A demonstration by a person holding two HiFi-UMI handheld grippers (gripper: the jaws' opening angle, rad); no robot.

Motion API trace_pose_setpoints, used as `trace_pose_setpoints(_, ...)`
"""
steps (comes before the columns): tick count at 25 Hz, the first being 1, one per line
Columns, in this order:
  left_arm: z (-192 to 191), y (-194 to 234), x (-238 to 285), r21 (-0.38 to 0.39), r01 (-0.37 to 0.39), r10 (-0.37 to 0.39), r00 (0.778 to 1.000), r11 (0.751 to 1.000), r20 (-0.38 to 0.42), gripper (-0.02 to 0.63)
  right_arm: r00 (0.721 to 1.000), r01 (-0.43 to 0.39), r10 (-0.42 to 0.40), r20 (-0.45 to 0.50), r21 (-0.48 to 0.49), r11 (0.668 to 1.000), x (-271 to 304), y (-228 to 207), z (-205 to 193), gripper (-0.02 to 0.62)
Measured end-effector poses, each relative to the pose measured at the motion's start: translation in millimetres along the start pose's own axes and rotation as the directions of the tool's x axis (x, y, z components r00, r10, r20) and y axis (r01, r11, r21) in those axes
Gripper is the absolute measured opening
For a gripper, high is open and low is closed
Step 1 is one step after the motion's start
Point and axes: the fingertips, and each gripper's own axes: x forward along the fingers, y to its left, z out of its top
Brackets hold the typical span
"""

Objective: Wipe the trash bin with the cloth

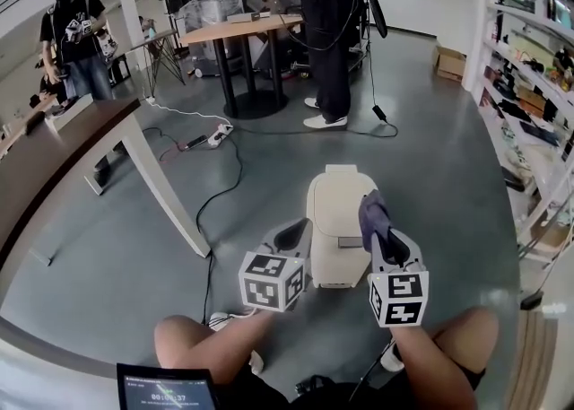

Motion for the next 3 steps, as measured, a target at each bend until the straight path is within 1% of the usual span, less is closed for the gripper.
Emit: trace_pose_setpoints(3, -1.3, 0.3, 0.4, 0.003, -0.004, 0.004, 1.000, 1.000, -0.003, 0.000, 1.000, 0.000, 0.000, -0.001, -0.001, 1.000, 0.5, -0.1, -0.8, 0.069)
